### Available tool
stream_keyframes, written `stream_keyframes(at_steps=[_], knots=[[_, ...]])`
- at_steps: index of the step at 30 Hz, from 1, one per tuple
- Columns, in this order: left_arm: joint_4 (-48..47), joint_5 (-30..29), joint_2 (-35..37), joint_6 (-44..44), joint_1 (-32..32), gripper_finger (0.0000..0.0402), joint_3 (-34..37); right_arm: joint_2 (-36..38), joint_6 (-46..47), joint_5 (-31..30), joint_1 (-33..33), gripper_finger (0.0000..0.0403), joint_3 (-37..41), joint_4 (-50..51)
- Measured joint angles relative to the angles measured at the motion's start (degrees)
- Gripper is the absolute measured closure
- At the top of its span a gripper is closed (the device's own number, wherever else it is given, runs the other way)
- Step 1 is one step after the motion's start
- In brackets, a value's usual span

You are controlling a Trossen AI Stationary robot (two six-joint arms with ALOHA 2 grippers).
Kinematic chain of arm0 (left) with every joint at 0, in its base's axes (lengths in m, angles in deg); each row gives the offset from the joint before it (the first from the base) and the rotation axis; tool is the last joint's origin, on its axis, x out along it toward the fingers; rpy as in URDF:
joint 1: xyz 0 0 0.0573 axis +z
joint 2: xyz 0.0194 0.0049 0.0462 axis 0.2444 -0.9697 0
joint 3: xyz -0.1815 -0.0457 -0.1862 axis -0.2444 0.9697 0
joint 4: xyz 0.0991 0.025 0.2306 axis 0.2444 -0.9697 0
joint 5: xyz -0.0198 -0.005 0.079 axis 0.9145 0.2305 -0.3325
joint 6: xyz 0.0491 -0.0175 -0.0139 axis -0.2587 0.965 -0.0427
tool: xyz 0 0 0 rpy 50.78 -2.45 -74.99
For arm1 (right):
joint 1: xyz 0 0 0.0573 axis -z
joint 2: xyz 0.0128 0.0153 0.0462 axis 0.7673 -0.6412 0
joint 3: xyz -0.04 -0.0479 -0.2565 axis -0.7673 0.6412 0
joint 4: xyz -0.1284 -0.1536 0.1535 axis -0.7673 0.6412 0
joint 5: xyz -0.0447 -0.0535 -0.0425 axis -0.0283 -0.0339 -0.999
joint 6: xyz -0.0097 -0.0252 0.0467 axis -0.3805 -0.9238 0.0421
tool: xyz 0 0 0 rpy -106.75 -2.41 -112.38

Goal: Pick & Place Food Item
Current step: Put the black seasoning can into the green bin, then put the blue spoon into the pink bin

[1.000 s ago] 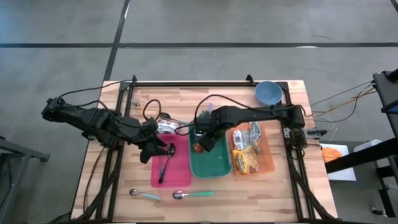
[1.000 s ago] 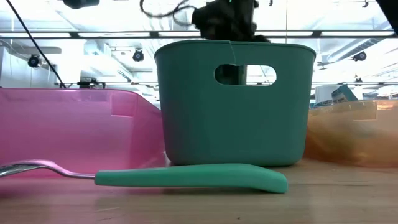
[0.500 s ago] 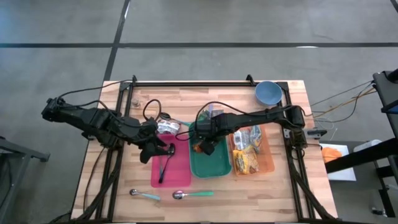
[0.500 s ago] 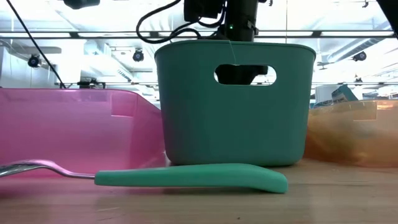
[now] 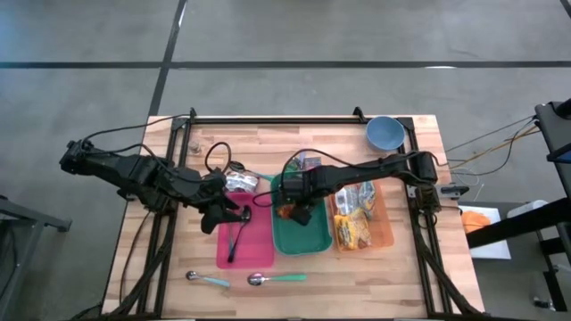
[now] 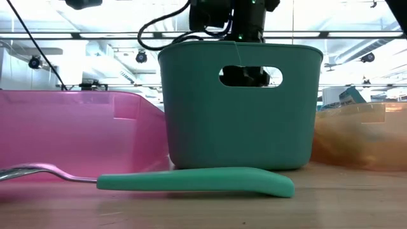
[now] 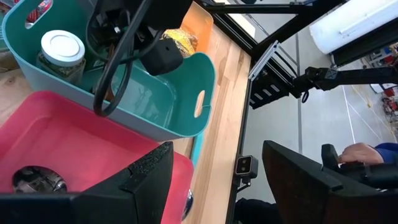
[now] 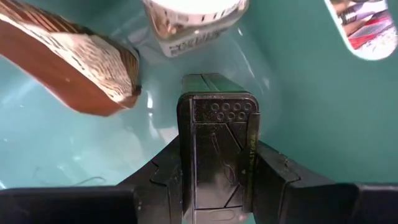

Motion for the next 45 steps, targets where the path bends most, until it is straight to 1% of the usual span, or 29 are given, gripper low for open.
stream_keyframes(at_steps=[9, 14, 16, 18, 26, 32, 34, 42, 45], knots=[[0.04, 0.00, -0.01, 0.00, 0.02, 0.0155, 0.00, -0.29, -1.43, -0.17, -0.09, 0.0284, 0.45, -1.08], [0.18, 0.00, -0.02, 0.00, 0.02, 0.0155, 0.00, -0.29, 0.76, -0.22, -0.09, 0.0218, 0.45, -1.13], [0.19, 0.00, -0.02, 0.00, 0.02, 0.0155, 0.00, -0.29, 1.22, -0.22, -0.09, 0.0201, 0.45, -1.13], [0.20, -0.01, -0.02, 0.00, 0.02, 0.0155, 0.00, -0.29, 1.18, -0.22, -0.09, 0.0193, 0.45, -1.13], [0.17, 0.00, -0.02, 0.00, 0.04, 0.0155, 0.00, -0.29, 1.98, 0.28, -0.11, 0.0188, 0.43, -1.14], [0.17, 0.00, -0.04, 0.00, 0.02, 0.0155, 0.00, -0.13, 2.44, 0.42, -0.31, 0.0187, -1.41, -0.13], [0.17, 0.00, -0.04, 0.00, 0.00, 0.0155, 0.00, -0.07, 2.62, 0.42, -0.58, 0.0186, -2.53, 0.58], [-0.87, -0.01, -0.02, -0.33, 0.00, 0.0155, 0.01, 0.06, 3.28, -0.02, -3.64, 0.0186, -8.74, 8.60], [-2.80, -0.13, -0.11, -3.09, 0.00, 0.0155, 0.33, 0.10, 3.71, -0.03, -5.39, 0.0186, -10.80, 10.07]])
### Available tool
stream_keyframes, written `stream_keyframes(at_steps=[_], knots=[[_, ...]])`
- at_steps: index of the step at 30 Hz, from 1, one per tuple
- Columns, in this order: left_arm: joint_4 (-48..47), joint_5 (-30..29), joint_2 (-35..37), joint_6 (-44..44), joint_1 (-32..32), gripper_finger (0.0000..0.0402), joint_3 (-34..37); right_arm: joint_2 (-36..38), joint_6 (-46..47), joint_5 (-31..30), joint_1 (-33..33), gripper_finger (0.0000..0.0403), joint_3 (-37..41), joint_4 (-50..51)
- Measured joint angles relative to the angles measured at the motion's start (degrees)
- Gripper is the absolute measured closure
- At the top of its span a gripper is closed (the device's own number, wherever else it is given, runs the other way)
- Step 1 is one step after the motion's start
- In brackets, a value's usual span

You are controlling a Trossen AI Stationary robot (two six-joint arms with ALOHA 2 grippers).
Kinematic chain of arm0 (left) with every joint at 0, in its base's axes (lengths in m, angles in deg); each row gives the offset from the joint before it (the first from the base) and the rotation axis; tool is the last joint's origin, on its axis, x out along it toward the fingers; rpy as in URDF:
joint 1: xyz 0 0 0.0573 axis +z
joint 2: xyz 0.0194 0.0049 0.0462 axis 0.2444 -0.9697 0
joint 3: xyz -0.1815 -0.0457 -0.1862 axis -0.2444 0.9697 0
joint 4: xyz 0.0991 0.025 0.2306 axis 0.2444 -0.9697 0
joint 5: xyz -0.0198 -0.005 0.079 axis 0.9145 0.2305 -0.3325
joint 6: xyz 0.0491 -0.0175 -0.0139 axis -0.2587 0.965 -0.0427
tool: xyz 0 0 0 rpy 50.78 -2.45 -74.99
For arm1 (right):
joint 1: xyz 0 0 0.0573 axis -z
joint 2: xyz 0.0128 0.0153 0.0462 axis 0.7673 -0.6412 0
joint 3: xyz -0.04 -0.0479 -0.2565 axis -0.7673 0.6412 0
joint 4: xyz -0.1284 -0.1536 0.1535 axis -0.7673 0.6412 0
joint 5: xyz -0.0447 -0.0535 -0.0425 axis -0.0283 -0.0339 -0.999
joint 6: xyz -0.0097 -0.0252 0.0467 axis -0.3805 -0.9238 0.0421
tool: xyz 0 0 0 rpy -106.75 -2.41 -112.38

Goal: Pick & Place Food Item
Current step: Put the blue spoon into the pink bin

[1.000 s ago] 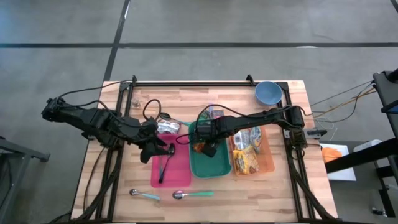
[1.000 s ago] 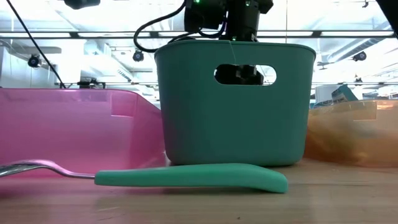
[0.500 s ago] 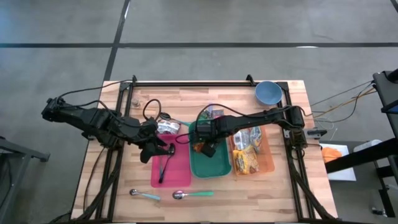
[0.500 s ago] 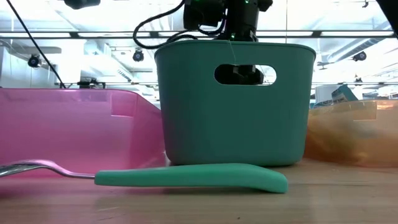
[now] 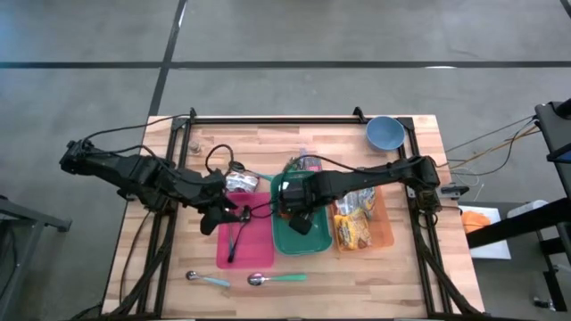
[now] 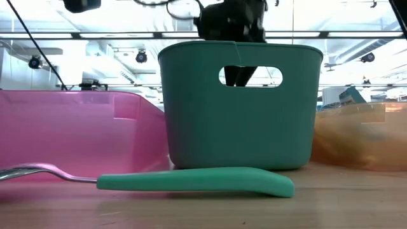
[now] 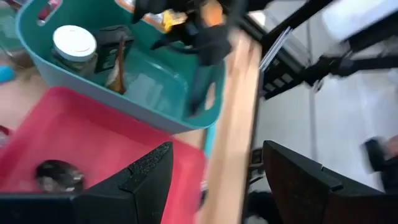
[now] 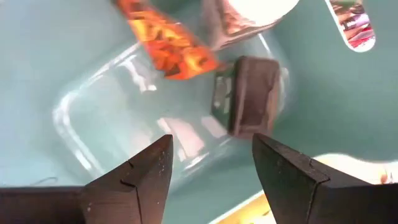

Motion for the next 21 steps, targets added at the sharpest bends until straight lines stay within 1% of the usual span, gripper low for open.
stream_keyframes(at_steps=[2, 5, 8, 11, 13, 16, 18, 21], knots=[[-0.37, -0.04, -0.03, -1.41, 0.00, 0.0155, 1.16, 0.00, 1.00, -0.04, -1.16, 0.0186, -1.38, 0.76], [-0.39, -0.05, -0.04, 0.05, 0.02, 0.0155, 3.85, 0.00, 3.32, -1.16, -2.94, 0.0186, -4.09, 2.50], [-0.17, -0.26, -0.04, 3.94, 0.13, 0.0155, 6.69, 0.00, 5.51, -5.11, -5.13, 0.0186, -7.96, 4.80], [-0.55, -2.39, -0.04, 8.65, 2.06, 0.0155, 8.50, 0.02, 7.34, -10.20, -7.15, 0.0186, -12.27, 7.64], [-2.23, -2.87, -0.13, 10.33, 4.99, 0.0155, 8.67, 0.02, 8.21, -13.79, -8.44, 0.0186, -14.91, 9.04], [-6.76, -2.88, -1.10, 10.43, 11.48, 0.0155, 8.78, 0.04, 10.03, -18.58, -9.88, 0.0186, -18.41, 11.14], [-10.57, -2.95, -2.37, 7.23, 16.05, 0.0155, 8.80, 0.07, 10.95, -20.65, -10.60, 0.0186, -20.03, 12.12], [-13.79, -3.09, -5.13, -1.98, 22.44, 0.0156, 9.03, 0.07, 12.25, -21.15, -11.28, 0.0186, -21.80, 12.57]])
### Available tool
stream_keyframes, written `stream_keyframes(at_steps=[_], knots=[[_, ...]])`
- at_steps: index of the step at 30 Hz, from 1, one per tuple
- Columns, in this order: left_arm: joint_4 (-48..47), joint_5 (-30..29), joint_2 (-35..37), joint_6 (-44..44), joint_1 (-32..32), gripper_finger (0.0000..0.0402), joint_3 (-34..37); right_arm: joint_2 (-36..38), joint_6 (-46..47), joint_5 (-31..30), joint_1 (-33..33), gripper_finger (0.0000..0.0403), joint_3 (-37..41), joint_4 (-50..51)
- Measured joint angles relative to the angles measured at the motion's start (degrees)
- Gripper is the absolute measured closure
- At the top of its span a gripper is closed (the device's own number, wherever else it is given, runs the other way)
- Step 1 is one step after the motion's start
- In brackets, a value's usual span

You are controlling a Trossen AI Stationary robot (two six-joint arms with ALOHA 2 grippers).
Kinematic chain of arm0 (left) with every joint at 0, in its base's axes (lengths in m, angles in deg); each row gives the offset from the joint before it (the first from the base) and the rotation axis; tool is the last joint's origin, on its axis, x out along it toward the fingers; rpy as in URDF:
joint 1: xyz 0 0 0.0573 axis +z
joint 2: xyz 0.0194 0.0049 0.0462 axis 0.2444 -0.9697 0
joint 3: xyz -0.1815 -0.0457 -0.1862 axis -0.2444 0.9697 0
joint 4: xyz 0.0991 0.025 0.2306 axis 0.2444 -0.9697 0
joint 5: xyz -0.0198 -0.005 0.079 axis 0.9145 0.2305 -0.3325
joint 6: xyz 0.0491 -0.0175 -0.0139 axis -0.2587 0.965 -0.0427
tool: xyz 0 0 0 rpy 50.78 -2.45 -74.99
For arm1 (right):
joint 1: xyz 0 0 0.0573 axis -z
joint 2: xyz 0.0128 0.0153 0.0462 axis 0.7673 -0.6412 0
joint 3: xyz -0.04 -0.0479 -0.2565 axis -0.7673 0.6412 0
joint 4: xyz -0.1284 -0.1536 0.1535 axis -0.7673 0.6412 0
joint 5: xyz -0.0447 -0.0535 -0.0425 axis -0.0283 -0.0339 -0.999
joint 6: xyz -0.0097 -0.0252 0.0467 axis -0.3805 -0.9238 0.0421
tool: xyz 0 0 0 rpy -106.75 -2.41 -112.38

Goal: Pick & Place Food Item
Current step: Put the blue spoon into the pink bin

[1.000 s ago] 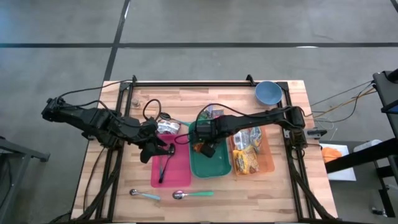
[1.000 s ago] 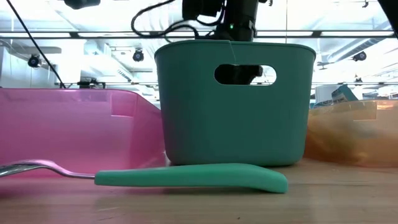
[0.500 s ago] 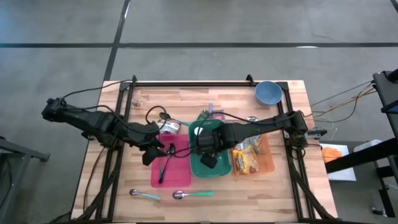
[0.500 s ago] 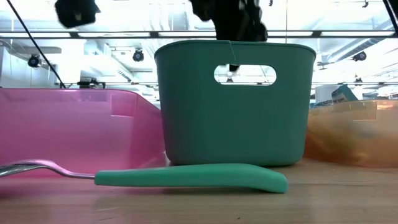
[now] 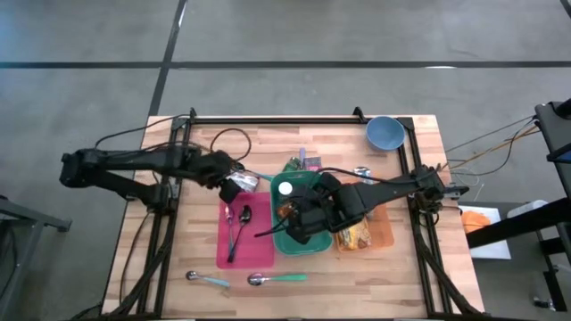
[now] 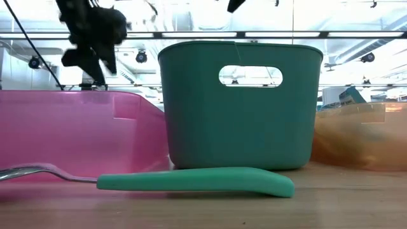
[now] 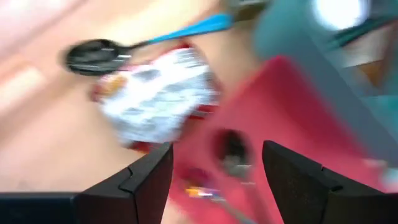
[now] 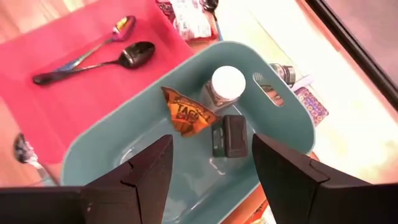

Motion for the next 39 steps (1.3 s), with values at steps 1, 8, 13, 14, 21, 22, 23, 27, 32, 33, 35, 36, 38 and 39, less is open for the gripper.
stream_keyframes(at_steps=[1, 8, 13, 14, 21, 22, 23, 27, 32, 33, 35, 36, 38, 39], knots=[[-0.39, -0.28, -1.06, -2.56, 1.58, 0.0156, 0.08, 0.00, 0.60, 0.00, -0.28, 0.0186, -0.44, 0.26], [2.63, -4.29, -7.04, -20.06, 5.43, 0.0156, 0.08, 0.05, 5.17, 0.02, -2.55, 0.0186, -0.23, 2.42], [2.94, -4.28, -9.68, -27.02, 5.36, 0.0156, 0.08, -0.02, 9.66, 0.04, -4.47, 0.0186, 0.39, 4.32], [2.67, -4.26, -9.87, -26.65, 5.36, 0.0156, 0.08, -0.02, 10.64, 0.04, -4.84, 0.0186, 0.39, 4.48], [-2.33, 5.31, -8.33, -14.06, 3.94, 0.0156, -0.33, 0.00, 13.99, 0.09, -6.69, 0.0186, 0.50, 4.69], [-3.32, 6.41, -7.71, -12.85, 2.77, 0.0156, -0.46, 0.00, 14.17, 0.07, -6.72, 0.0186, 0.58, 4.71], [-4.35, 7.11, -7.07, -11.73, 1.18, 0.0156, -0.55, 0.00, 14.55, 0.07, -6.97, 0.0186, 0.69, 4.79], [-8.23, 7.75, -5.12, -5.77, -7.02, 0.0156, -1.41, -0.02, 15.30, 0.07, -7.01, 0.0186, 1.02, 5.09], [-8.82, 7.77, -4.71, -0.61, -23.02, 0.0156, -3.20, -0.02, 14.89, 0.04, -6.93, 0.0186, 1.48, 5.11], [-8.54, 7.77, -4.78, -0.11, -26.49, 0.0156, -3.57, -0.02, 14.53, 0.02, -6.93, 0.0186, 1.63, 5.13], [-7.73, 7.77, -5.04, 0.18, -33.00, 0.0156, -4.22, -0.02, 13.92, 0.00, -6.93, 0.0186, 1.92, 5.15], [-7.59, 7.71, -5.18, 0.37, -36.16, 0.0156, -4.32, -0.02, 13.45, 0.01, -6.93, 0.0186, 1.99, 5.12], [-6.27, 7.40, -5.37, 0.81, -41.81, 0.0156, -4.36, -0.02, 12.76, 0.01, -6.93, 0.0186, 2.06, 5.13], [-5.20, 7.28, -5.41, 1.22, -44.60, 0.0156, -4.31, -0.02, 12.56, 0.00, -6.93, 0.0186, 2.08, 5.12]])
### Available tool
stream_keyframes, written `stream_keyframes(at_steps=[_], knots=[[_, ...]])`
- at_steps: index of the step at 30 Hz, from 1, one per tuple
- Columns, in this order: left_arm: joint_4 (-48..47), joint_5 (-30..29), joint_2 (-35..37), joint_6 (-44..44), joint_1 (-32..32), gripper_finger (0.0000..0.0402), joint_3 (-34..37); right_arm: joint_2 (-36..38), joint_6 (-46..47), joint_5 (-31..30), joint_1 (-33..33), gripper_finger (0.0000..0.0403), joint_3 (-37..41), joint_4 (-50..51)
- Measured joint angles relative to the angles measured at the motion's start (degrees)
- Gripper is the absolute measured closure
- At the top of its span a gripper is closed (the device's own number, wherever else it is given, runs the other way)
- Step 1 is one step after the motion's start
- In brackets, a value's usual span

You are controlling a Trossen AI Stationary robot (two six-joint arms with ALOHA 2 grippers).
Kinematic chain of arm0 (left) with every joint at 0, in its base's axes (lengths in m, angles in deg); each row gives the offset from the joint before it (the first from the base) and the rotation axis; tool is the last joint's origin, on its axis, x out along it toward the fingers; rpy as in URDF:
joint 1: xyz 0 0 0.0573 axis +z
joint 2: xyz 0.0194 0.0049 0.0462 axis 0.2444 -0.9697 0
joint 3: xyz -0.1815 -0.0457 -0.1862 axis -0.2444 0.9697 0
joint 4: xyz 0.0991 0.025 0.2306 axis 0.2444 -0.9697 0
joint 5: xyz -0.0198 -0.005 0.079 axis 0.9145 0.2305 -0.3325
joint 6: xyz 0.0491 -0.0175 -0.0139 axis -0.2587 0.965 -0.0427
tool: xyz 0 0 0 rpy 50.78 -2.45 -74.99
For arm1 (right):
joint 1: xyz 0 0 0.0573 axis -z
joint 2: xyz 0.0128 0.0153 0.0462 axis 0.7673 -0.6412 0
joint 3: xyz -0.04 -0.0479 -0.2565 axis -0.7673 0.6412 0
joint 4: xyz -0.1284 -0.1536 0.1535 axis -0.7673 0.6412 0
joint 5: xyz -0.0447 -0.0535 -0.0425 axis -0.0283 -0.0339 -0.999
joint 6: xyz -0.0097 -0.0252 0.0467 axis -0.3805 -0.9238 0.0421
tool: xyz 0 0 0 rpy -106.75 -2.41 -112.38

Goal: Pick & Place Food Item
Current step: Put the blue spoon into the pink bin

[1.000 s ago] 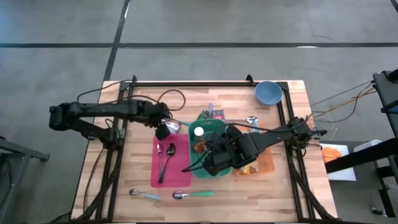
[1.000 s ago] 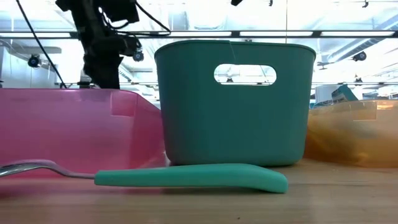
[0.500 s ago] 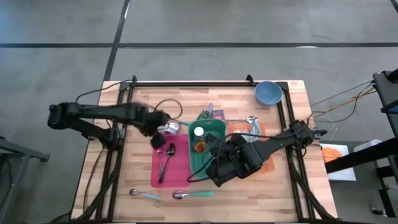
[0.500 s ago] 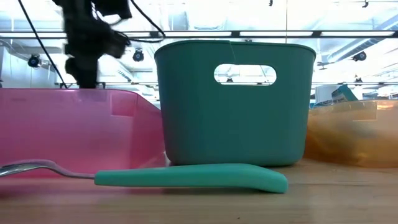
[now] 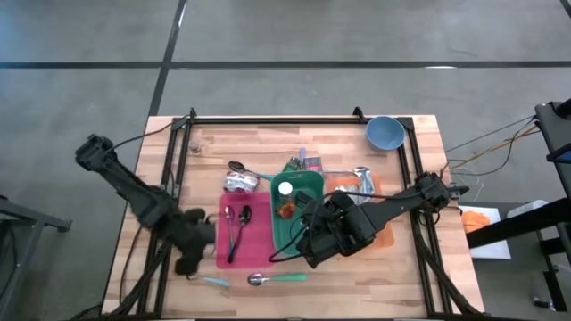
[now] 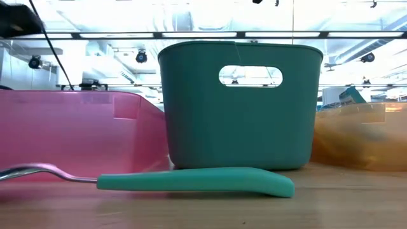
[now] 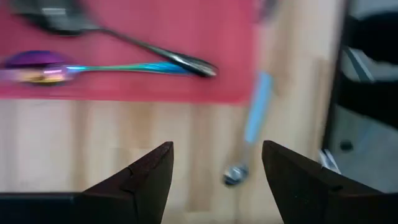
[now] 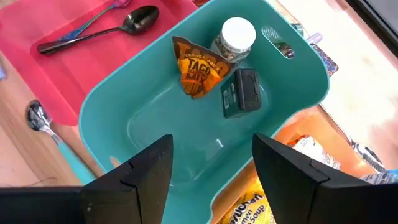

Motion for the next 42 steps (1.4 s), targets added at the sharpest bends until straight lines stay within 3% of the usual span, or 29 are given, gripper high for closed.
stream_keyframes(at_steps=[5, 9, 21, 33, 37, 42], knots=[[2.57, -3.24, -1.83, 0.89, -10.28, 0.0156, 0.96, 0.00, -1.57, 0.00, 0.00, 0.0186, 0.13, -0.01], [5.82, -4.00, -4.67, -0.25, -13.68, 0.0156, 2.54, 0.00, -2.14, 0.00, 0.00, 0.0186, 0.13, 0.00], [19.31, 0.48, -17.22, -2.61, -15.94, 0.0156, 3.95, 0.00, -8.39, 1.43, 0.00, 0.0186, 0.13, 0.35], [19.48, 0.50, -27.28, 1.76, -16.09, 0.0160, 3.95, 0.00, -13.17, 3.74, -0.02, 0.0186, 0.13, 0.42], [19.38, 0.53, -28.17, 1.90, -16.09, 0.0203, 4.05, 0.00, -13.91, 5.59, -0.13, 0.0186, 0.13, 0.80], [18.66, 0.56, -28.13, 2.10, -16.01, 0.0313, 4.28, 0.00, -13.96, 6.36, -0.13, 0.0186, 0.13, 2.39]])
